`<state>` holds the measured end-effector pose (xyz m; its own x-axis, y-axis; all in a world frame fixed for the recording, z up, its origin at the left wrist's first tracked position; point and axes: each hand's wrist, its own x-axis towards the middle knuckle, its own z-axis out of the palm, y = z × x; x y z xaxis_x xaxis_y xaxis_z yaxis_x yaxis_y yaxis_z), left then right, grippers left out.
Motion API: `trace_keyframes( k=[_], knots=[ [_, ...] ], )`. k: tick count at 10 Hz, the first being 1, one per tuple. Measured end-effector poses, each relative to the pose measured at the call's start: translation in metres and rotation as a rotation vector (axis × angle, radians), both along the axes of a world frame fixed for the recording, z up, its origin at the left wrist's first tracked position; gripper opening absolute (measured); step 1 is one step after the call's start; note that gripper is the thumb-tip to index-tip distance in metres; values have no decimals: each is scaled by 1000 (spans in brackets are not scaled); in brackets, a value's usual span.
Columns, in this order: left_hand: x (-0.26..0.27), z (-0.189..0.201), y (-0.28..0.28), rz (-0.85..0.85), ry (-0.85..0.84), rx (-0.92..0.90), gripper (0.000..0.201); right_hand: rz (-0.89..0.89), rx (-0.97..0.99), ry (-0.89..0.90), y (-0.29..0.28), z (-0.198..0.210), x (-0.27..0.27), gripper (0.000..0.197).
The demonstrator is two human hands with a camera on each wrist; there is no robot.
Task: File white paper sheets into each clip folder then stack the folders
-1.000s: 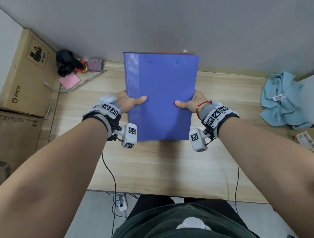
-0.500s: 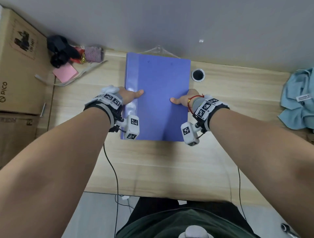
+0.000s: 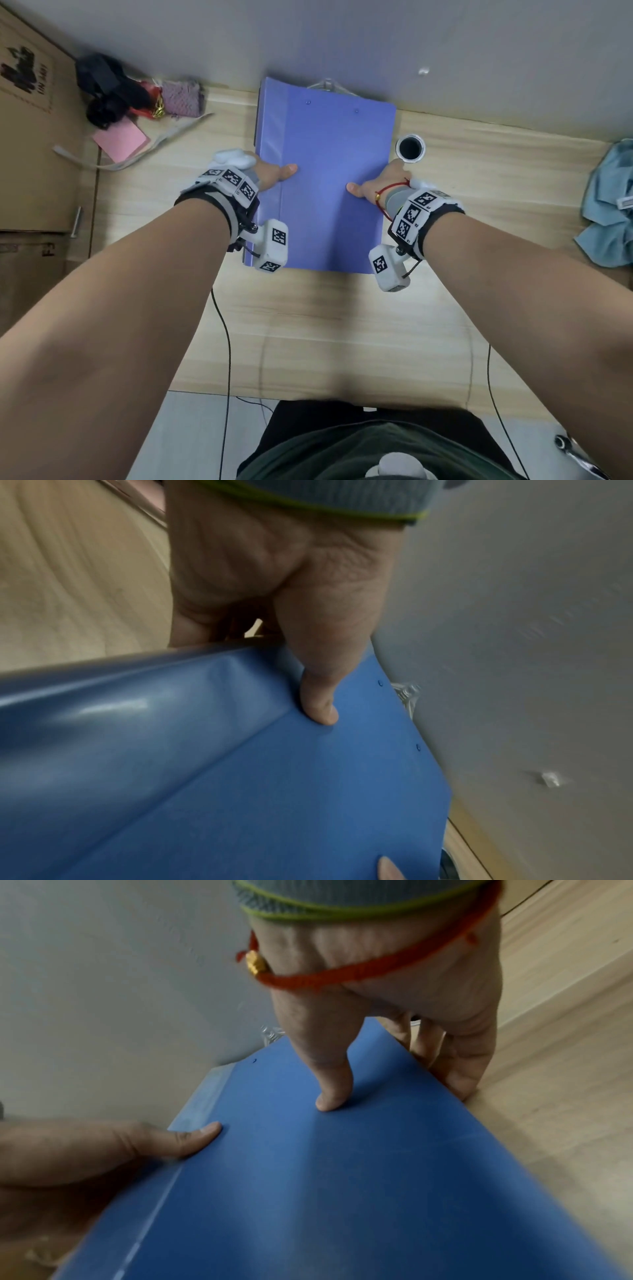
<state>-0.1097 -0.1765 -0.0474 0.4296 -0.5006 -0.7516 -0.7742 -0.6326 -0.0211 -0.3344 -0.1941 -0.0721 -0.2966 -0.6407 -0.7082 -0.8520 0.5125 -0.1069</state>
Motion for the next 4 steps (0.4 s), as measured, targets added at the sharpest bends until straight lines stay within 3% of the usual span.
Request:
trace_keyframes(
  k=[1, 3, 4],
  knots=[
    [-3, 3, -1, -19, -26, 0, 103, 106, 15, 84, -3, 5, -1, 105],
    [-13, 20, 3, 2, -65, 24, 103, 37, 60, 15, 2, 10, -5, 114],
    [-18, 32, 8, 36, -75, -85, 95, -76, 10, -85, 9, 15, -12, 113]
  ],
)
